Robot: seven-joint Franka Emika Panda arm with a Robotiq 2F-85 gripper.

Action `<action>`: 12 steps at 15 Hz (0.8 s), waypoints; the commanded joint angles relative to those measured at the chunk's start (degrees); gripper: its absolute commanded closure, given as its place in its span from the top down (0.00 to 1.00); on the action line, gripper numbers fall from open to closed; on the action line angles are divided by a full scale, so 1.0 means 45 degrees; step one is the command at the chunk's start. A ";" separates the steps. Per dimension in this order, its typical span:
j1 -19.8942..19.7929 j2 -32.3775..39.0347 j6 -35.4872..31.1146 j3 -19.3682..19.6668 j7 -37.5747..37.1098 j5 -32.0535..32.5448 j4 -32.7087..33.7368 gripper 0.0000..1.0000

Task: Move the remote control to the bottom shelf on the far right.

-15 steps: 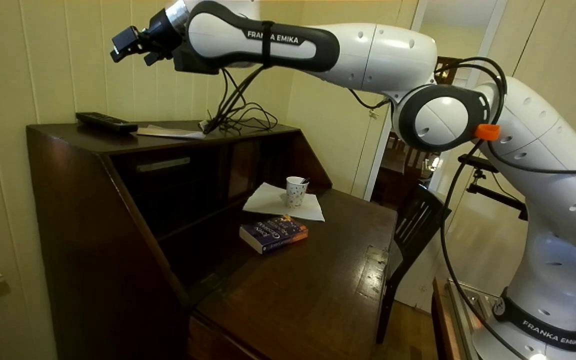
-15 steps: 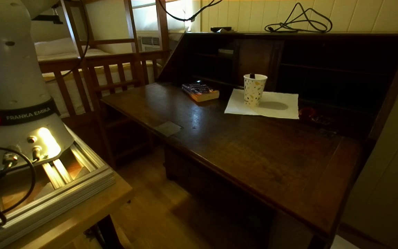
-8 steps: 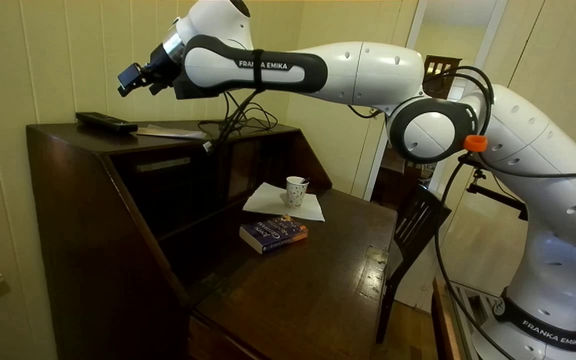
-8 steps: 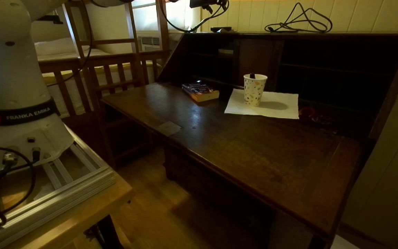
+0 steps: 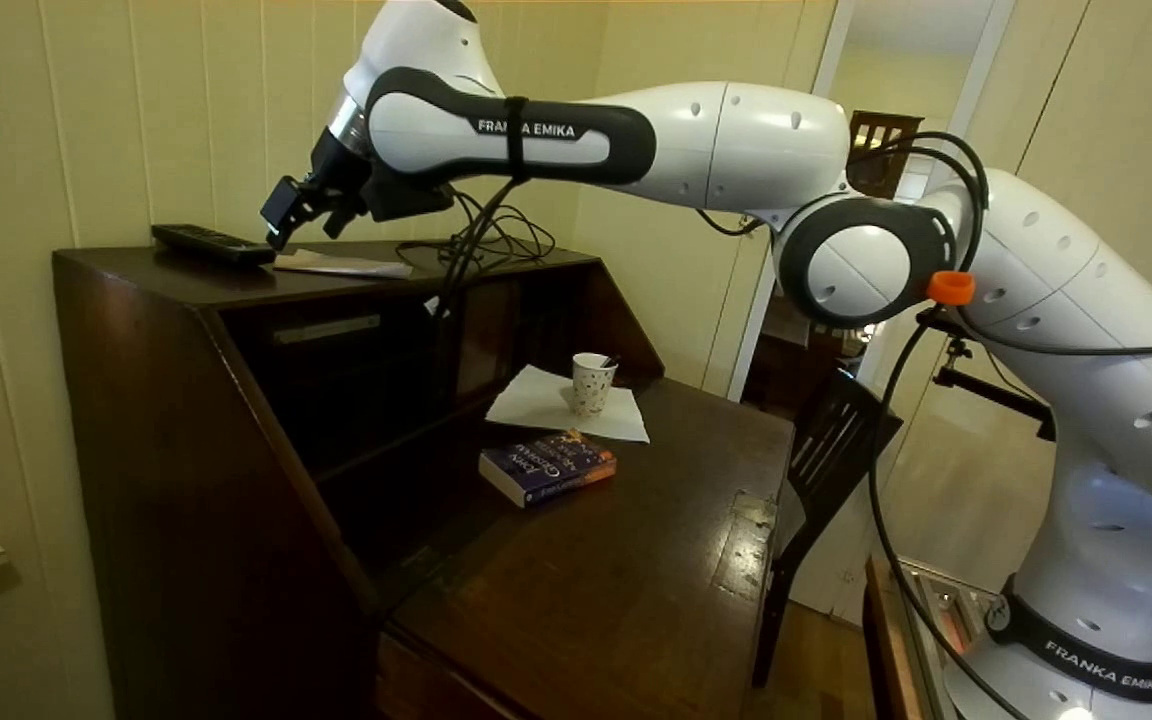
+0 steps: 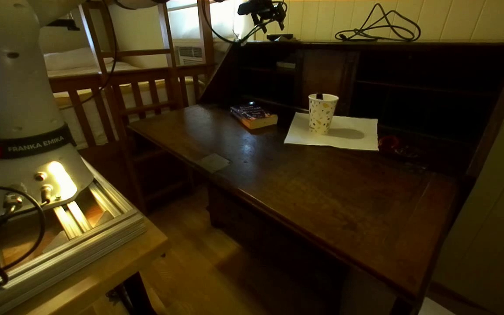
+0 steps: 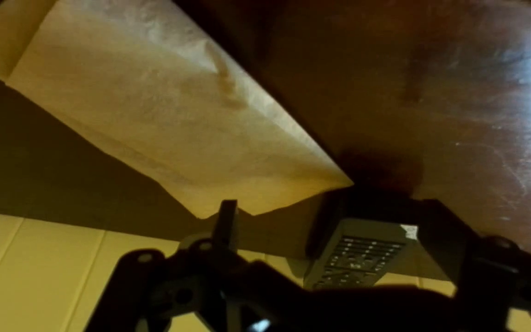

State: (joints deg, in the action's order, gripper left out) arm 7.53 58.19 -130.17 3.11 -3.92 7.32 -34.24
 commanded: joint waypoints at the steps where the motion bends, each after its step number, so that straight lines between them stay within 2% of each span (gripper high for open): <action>1: 0.0029 0.0223 0.0555 -0.0319 0.0454 -0.0206 0.0658 1.00; 5: 0.0144 0.0191 0.0734 -0.0326 0.0161 -0.0069 0.0741 1.00; 6: 0.0114 0.0001 0.0221 -0.0292 0.0117 -0.0015 0.0126 1.00; 12: 0.0157 0.0428 -0.0315 -0.0492 0.0281 -0.0124 0.0538 1.00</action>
State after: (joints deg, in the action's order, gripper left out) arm 8.16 58.51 -129.92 1.60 -3.40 7.26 -33.30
